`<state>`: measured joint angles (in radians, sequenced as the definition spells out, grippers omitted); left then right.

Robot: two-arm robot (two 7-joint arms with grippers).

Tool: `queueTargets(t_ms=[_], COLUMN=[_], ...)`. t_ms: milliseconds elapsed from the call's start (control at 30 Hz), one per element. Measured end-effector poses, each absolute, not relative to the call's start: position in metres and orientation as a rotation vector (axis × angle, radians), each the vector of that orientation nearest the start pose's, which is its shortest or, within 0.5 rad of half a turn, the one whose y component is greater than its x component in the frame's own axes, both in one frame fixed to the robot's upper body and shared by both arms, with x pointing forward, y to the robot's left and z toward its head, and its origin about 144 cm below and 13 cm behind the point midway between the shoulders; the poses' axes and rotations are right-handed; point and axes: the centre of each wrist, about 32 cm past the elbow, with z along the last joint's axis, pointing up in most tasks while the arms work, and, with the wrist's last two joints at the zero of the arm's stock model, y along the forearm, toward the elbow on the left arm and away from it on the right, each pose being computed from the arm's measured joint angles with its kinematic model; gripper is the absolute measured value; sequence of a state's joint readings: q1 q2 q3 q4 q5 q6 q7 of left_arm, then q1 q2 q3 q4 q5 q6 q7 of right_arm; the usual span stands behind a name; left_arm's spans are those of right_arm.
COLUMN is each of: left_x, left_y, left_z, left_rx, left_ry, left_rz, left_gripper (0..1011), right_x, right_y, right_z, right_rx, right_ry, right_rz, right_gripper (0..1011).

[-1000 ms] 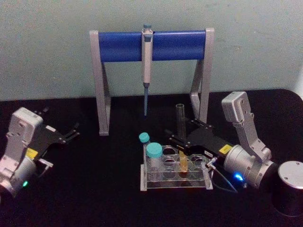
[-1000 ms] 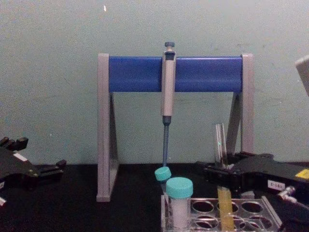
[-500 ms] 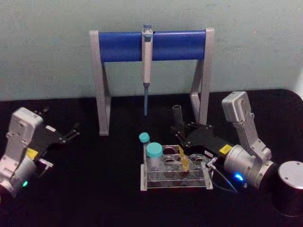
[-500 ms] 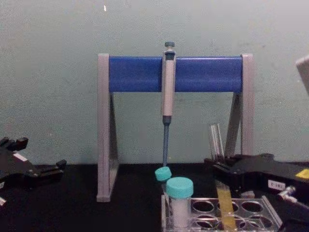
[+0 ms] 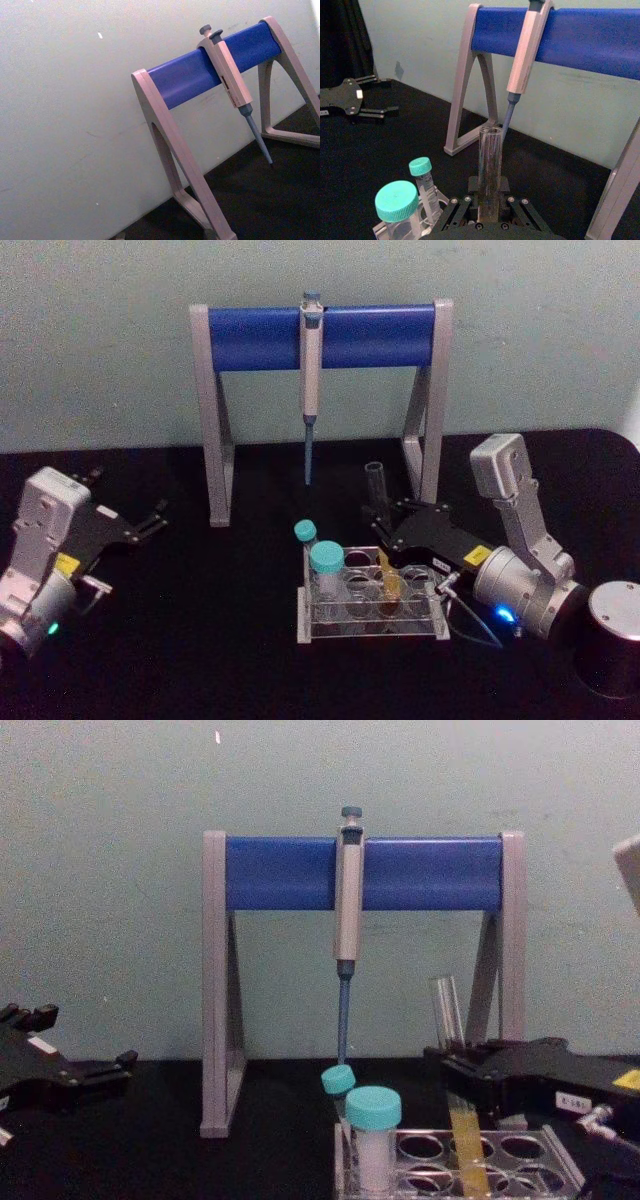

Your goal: Pick up the test tube from the test tube rack, shake it, then place it back into the test tube rack.

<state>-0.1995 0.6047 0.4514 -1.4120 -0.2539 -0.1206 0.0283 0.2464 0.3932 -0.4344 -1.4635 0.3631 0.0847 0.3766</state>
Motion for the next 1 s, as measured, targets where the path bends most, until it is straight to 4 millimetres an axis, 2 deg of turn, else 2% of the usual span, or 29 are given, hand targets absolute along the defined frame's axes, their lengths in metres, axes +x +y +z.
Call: queueTargets(t_ms=[667, 1000], left_x=[0.489, 0.489], left_y=[0.31, 0.31], left_z=[1.14, 1.14], left_rx=[0.304, 0.304], left_ry=[-0.285, -0.285], left_rz=[1.248, 1.248], left_gripper=[1010, 1010], right_x=[0.492, 0.487], right_y=[-0.242, -0.246], right_z=[1.152, 1.154], right_rx=[0.016, 0.097], right_ry=[-0.041, -0.06], right_rz=[-0.849, -0.837], right_gripper=[229, 229])
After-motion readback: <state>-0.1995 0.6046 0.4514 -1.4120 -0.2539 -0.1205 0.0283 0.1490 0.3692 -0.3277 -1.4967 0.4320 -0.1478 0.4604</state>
